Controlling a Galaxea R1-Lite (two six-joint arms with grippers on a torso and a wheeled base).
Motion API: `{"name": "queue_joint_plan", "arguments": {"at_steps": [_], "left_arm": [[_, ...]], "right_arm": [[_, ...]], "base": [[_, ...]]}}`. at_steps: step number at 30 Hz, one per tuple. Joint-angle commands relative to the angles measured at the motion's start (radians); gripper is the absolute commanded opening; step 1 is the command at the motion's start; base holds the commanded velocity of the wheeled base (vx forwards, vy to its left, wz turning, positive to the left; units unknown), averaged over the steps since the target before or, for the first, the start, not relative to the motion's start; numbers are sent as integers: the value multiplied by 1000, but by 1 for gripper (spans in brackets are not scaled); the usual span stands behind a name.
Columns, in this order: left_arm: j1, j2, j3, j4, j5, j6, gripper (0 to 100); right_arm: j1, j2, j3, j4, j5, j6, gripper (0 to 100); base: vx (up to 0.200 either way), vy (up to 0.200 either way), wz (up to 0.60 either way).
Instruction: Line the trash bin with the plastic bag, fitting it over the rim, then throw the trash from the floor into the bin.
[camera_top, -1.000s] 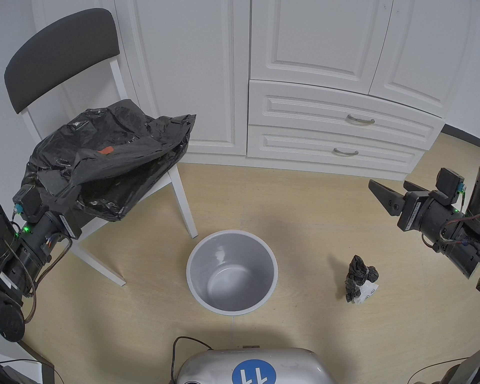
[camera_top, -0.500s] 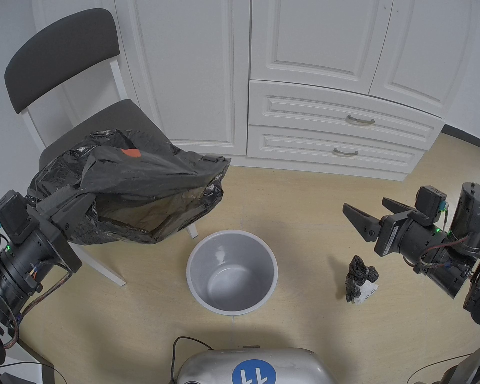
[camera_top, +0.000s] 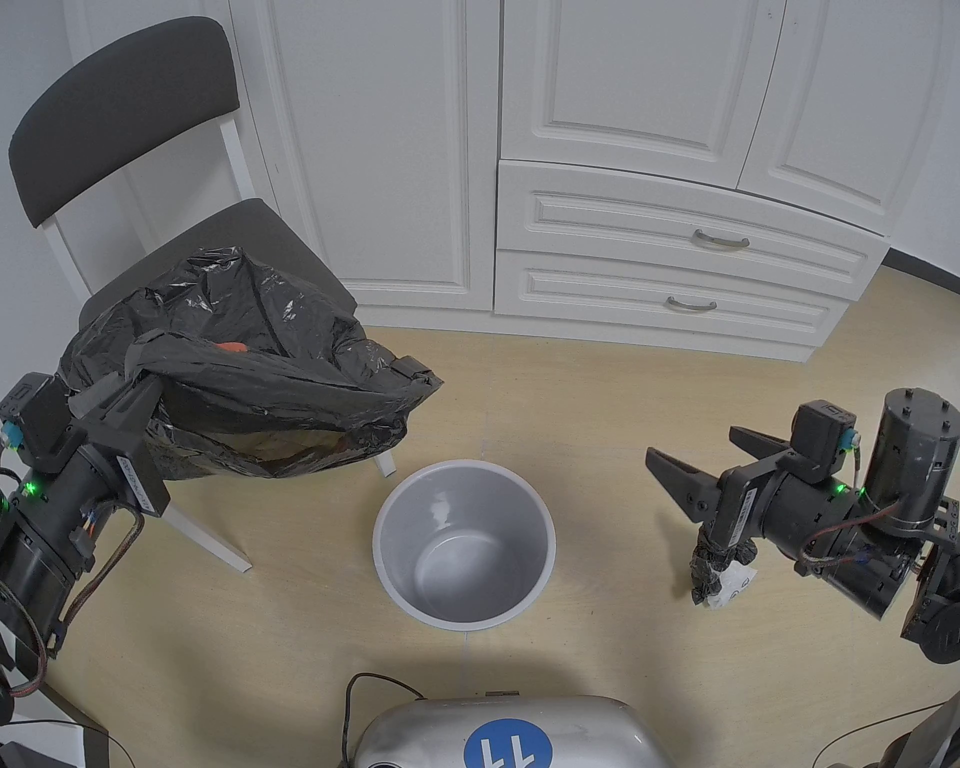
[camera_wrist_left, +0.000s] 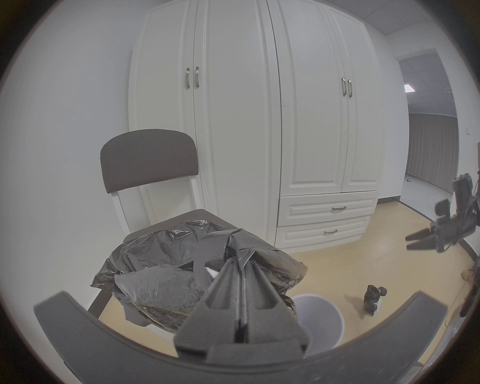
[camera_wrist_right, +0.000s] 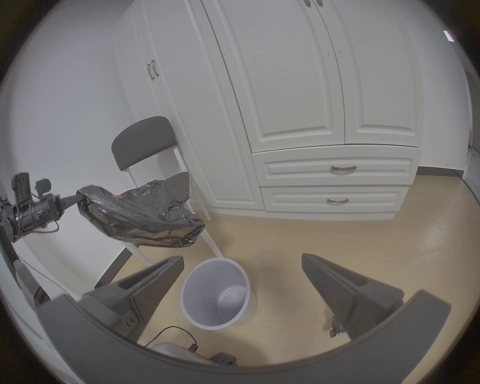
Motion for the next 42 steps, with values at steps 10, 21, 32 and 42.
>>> {"name": "queue_joint_plan", "arguments": {"at_steps": [10,21,32,42], "left_arm": [[-245,106,-99,-8,288,14,0],[-337,167,-139,-57,420,13,0],[-417,147,-130,-99,418,13,0],[-453,123,-132,-99,418,14,0]], "right_arm": [[184,292,4,-200,-1,72,100],[224,492,-10,-504,-30,99,100],[201,520,-61,-515,-37,150,100],[99,535,-144,-513,-34,185,100]], "base": [[0,0,0],[0,0,0],[0,0,0],[0,0,0]]}}
